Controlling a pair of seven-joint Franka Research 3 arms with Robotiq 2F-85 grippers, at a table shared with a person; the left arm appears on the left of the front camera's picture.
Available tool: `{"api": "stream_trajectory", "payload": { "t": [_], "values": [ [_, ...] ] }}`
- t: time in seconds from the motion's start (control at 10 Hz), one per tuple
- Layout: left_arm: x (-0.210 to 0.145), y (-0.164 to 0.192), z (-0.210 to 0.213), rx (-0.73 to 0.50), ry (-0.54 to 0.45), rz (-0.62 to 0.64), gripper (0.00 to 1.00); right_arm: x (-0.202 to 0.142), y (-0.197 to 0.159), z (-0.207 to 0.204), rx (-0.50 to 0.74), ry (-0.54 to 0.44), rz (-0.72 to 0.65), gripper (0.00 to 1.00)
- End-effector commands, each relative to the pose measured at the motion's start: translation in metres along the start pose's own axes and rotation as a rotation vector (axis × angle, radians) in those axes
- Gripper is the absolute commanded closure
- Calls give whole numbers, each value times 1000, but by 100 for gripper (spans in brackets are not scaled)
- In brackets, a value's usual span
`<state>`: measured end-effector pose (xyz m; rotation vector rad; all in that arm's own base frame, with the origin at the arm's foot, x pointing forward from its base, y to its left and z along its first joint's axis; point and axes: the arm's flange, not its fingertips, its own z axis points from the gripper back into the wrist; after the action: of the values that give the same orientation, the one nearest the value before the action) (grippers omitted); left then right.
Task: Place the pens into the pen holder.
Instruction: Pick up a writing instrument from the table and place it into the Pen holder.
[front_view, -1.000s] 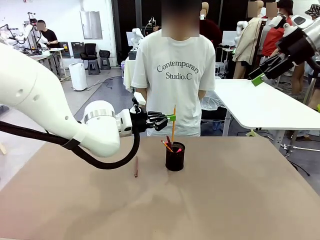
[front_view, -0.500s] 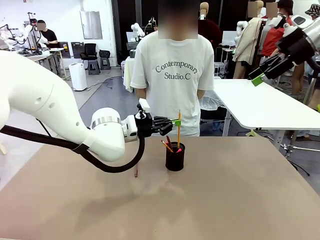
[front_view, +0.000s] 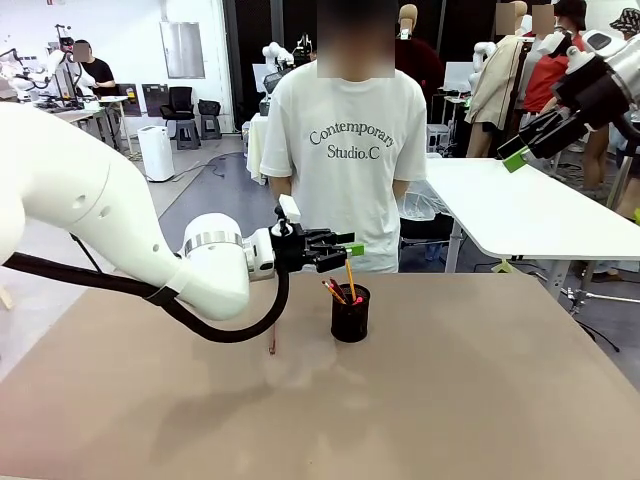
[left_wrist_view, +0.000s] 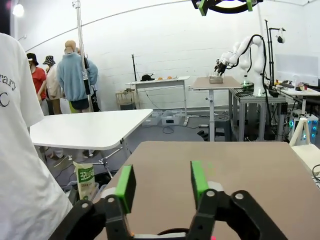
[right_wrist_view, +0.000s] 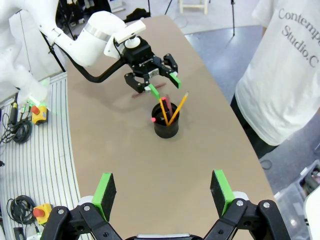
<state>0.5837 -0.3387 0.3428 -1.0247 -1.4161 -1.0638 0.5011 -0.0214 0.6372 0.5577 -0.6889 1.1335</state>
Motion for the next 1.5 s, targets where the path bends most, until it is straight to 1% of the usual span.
{"api": "stream_trajectory", "payload": {
  "t": [0.0,0.2,0.4,0.5,0.7,0.8,0.9,1.0,1.1,1.2,1.3,1.4],
  "values": [
    [5,-1,2,-20,-2,-7,0,0,2,0,1,0,0,0],
    [8,-4,3,-60,25,-13,0,0,2,0,1,0,0,0],
    [12,-7,4,-45,60,2,0,0,2,0,1,0,0,0],
    [22,-10,7,-13,140,48,0,0,2,0,1,0,0,0],
    [50,-16,19,32,217,72,0,0,2,0,1,0,0,0],
    [68,-26,25,20,259,109,0,0,2,0,1,0,0,0],
    [83,-37,29,11,299,88,0,0,2,0,1,0,0,0],
    [99,-46,34,53,356,91,0,0,2,0,1,0,0,0],
    [112,-53,37,135,439,66,0,0,2,0,1,0,0,0],
    [132,-66,41,226,534,111,0,0,2,0,1,0,0,0],
    [146,-76,43,277,602,109,0,0,2,0,1,0,0,0],
    [156,-78,46,313,667,72,0,0,2,0,1,0,0,0]
  ]
}}
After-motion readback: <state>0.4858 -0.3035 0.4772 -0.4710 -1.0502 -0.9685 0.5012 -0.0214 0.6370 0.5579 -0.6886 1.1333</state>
